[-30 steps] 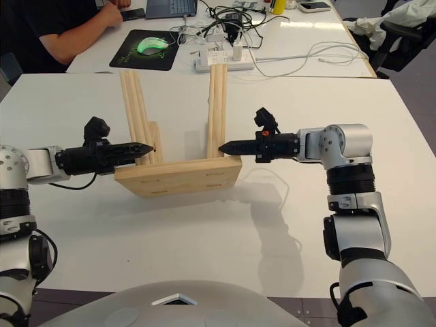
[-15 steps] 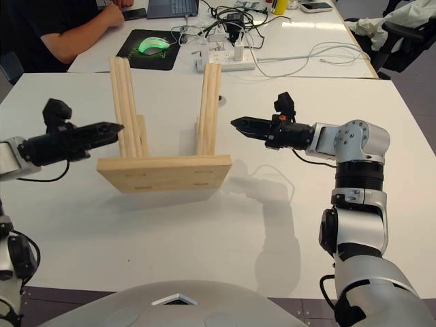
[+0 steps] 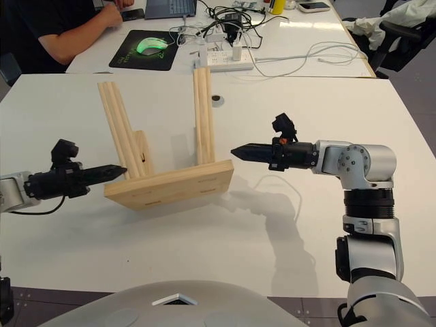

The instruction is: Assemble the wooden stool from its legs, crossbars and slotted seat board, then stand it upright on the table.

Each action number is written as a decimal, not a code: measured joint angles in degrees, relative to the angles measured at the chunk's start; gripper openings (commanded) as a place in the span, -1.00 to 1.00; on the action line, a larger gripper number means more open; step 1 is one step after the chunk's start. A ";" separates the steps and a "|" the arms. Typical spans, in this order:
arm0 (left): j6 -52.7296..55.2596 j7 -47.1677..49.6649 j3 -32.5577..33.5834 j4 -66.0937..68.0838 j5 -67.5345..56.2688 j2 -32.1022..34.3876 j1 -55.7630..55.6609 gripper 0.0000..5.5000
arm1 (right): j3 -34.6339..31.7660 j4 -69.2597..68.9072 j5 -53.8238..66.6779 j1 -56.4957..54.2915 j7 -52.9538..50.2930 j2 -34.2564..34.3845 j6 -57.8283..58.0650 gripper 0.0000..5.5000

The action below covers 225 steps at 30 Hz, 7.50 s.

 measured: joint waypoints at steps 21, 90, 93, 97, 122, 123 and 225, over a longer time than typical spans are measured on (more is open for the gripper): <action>-43.57 -20.38 5.10 -2.04 20.21 10.18 17.46 0.12 | 4.79 3.85 -14.10 11.34 9.93 -3.76 -37.71 0.12; -43.57 -1.76 -13.36 -8.97 34.48 0.81 15.40 -1.00 | 15.92 8.91 -31.56 14.66 1.73 8.28 -61.55 -1.00; -42.76 -1.65 -13.36 -10.48 34.68 1.17 15.58 -1.00 | 16.06 6.20 -31.40 15.44 2.88 6.92 -59.60 -1.00; -41.74 -1.64 -13.26 -12.50 34.70 1.91 16.47 -1.00 | 16.47 -0.31 -30.16 18.74 5.39 3.81 -55.21 -1.00; -26.79 -4.62 -1.18 -36.78 25.35 11.14 31.10 -1.00 | 5.49 -32.53 -11.76 33.10 5.26 -10.28 -29.62 -1.00; -25.25 -4.73 0.03 -37.95 23.94 11.75 30.93 -1.00 | 4.47 -32.79 -10.60 32.18 5.25 -10.81 -28.72 -1.00; -81.83 58.94 -5.12 21.93 47.24 -33.04 -23.09 -1.00 | -3.91 29.90 -37.26 -6.84 -58.02 21.97 -76.54 -1.00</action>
